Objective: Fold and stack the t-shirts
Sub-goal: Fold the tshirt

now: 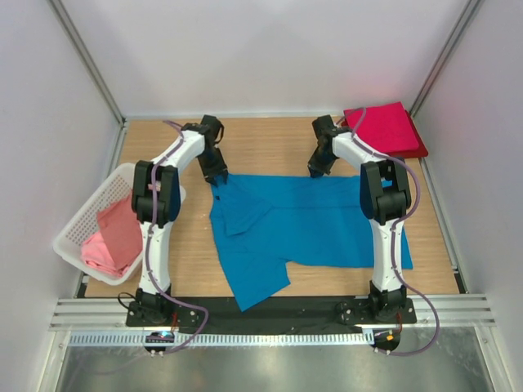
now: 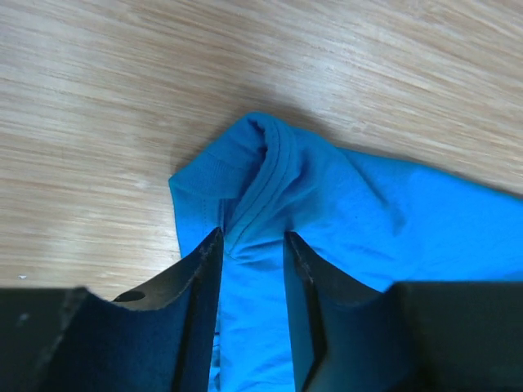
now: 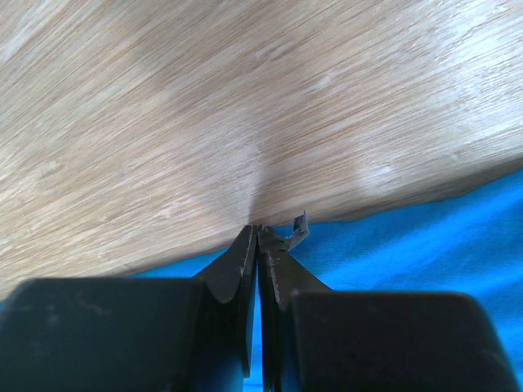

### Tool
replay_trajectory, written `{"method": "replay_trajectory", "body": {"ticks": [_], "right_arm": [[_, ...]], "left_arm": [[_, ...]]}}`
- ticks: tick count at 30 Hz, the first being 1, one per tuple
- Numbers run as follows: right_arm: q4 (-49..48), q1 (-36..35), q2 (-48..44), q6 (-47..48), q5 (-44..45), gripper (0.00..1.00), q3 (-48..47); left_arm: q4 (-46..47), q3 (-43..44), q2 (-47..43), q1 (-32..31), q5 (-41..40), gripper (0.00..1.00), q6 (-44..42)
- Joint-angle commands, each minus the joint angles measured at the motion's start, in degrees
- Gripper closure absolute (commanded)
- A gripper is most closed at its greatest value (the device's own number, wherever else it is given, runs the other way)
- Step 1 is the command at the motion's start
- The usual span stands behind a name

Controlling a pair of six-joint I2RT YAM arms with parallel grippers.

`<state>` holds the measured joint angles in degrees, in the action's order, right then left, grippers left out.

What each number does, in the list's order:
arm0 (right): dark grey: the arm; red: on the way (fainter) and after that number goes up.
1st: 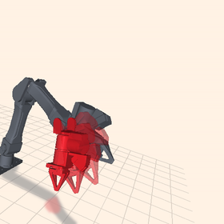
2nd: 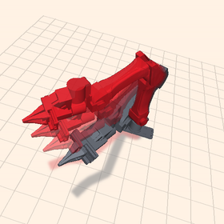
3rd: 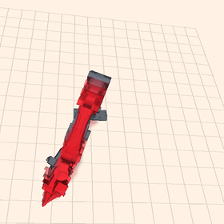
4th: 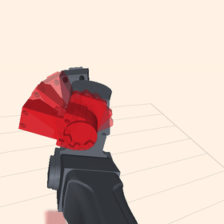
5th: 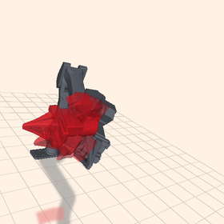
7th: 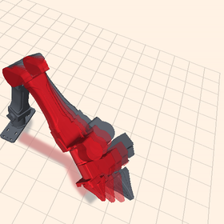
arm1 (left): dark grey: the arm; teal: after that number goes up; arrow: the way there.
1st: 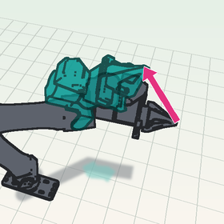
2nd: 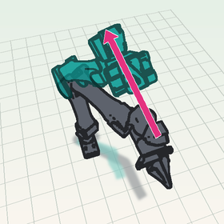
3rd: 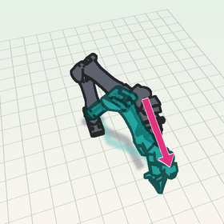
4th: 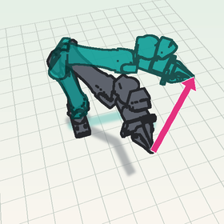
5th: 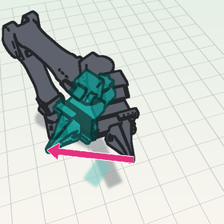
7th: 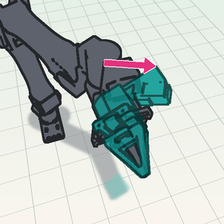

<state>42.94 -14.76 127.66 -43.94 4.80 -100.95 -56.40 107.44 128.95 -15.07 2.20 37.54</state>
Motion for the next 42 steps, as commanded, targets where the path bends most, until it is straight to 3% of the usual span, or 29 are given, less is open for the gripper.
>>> {"method": "replay_trajectory", "body": {"ticks": [1, 7, 21, 24, 25, 28, 33, 42], "right_arm": [[-1.1, 0.6, 2.1, -0.9, 2.6, 0.90, 0.3], [-1.3, 0.5, 2.1, -1.1, 2.6, 0.90, 0.6], [-1.5, 0.5, 2.1, -1.8, 2.2, 0.90, 0.7], [-1.6, 0.6, 2.2, -2.3, 2.2, 0.90, 0.6], [-1.6, 0.6, 2.2, -2.3, 2.2, 0.90, 0.6], [-1.6, 0.7, 2.2, -2.5, 2.3, 0.90, 0.5], [-1.4, 0.8, 2.4, -2.6, 2.8, 0.90, 0.6], [-1.6, 1.2, 2.7, -2.7, 3.2, 0.90, 0.5]], "left_arm": [[2.1, 1.1, -4.0, 0.7, 1.6, 0.60, -2.0], [2.8, -0.9, -5.5, 0.7, 1.8, 0.60, -3.5], [7.4, -5.5, -3.9, 0.7, 2.1, 0.71, -3.8], [6.8, -4.7, -3.4, 0.7, 1.6, 0.83, -3.8], [6.6, -4.4, -3.3, 0.7, 1.2, 0.92, -3.7], [5.3, -3.4, -3.2, 0.7, -0.4, 1.00, -3.6], [1.7, -2.3, -5.1, 0.7, -0.5, 1.00, -0.6], [0.0, -9.2, -7.4, 0.7, 1.4, 1.00, 4.8]]}}
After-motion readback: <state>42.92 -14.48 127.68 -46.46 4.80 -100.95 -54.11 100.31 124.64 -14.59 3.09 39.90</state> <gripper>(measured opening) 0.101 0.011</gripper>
